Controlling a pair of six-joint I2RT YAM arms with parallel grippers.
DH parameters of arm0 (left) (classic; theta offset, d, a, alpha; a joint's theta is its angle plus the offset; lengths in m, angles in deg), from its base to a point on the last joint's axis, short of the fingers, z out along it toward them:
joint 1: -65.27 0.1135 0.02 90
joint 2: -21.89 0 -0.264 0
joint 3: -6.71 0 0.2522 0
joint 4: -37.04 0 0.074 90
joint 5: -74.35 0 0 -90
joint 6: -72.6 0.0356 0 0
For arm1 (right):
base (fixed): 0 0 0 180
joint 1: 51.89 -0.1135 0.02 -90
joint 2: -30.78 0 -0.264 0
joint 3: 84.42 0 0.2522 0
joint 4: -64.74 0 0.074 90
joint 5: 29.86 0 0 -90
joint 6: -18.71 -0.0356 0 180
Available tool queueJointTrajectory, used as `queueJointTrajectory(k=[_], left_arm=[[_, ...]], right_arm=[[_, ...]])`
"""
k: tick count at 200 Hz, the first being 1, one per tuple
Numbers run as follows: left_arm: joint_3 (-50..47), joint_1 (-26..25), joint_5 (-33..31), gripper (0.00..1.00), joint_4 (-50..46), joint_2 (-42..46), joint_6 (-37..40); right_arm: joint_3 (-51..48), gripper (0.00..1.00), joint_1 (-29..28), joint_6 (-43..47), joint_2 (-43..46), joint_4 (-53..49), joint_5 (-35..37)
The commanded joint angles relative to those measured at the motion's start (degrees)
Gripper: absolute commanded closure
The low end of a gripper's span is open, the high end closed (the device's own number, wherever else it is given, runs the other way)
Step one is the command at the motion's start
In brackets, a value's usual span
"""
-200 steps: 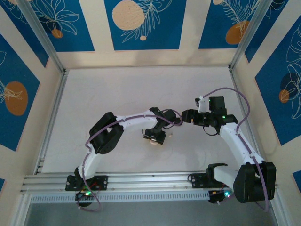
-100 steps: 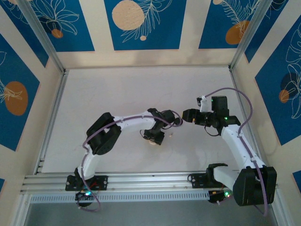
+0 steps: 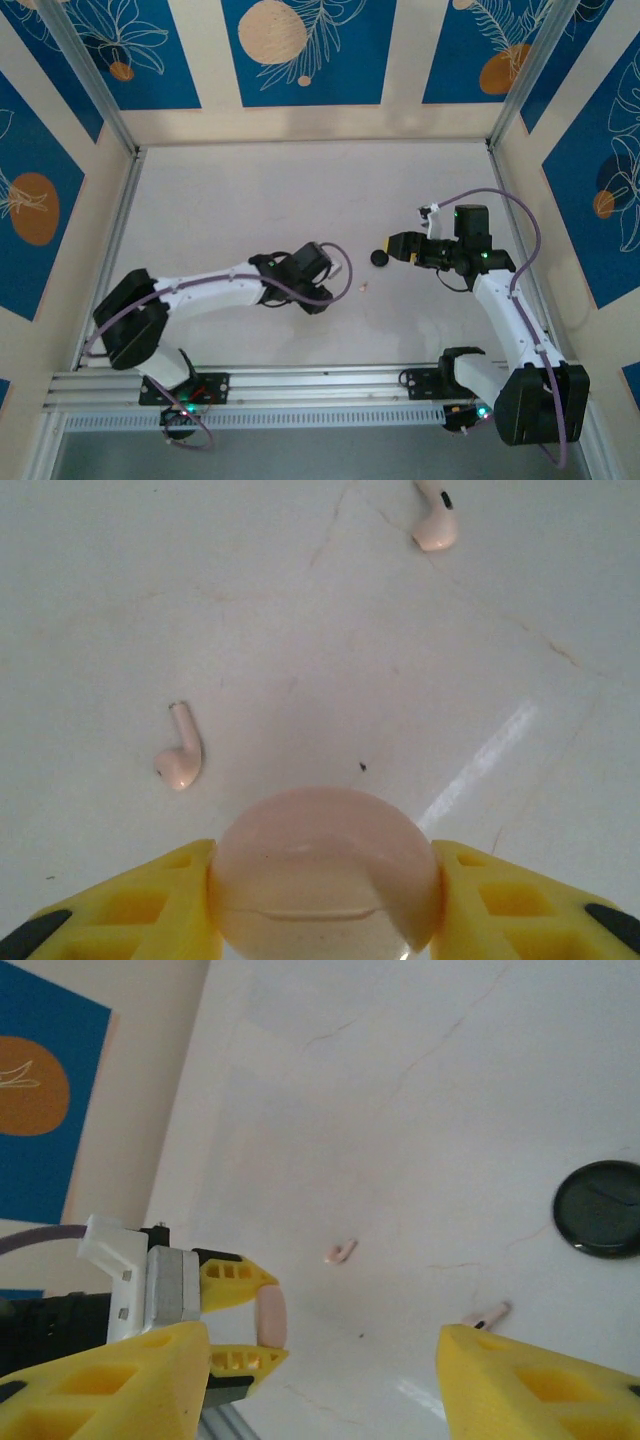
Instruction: Insert the wireless bluetooth earbuds into the charging case
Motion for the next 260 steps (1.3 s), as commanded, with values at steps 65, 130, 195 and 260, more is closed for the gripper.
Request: queueJointTrajectory(k=[65, 130, 195, 260], left_arm=[[-16.60, 0.39, 9.17, 0.65, 25.54, 11.93, 23.09], [-23.56, 0.39, 13.14, 0.66, 35.54, 16.57, 29.30], [-23.03, 0.21, 13.10, 0.67, 35.07, 16.66, 29.77], [-21.97, 0.14, 13.23, 0.68, 34.08, 16.58, 29.66]], right_arm=[[-3.58, 0.45, -7.05, -3.88, -0.50, -1.61, -10.16], [-2.53, 0.52, -18.95, -4.04, -7.99, 0.28, -8.69], [0.34, 0.52, -25.27, -5.43, -14.79, 2.86, -9.00], [1.17, 0.53, -27.41, -6.96, -17.68, 4.75, -8.96]])
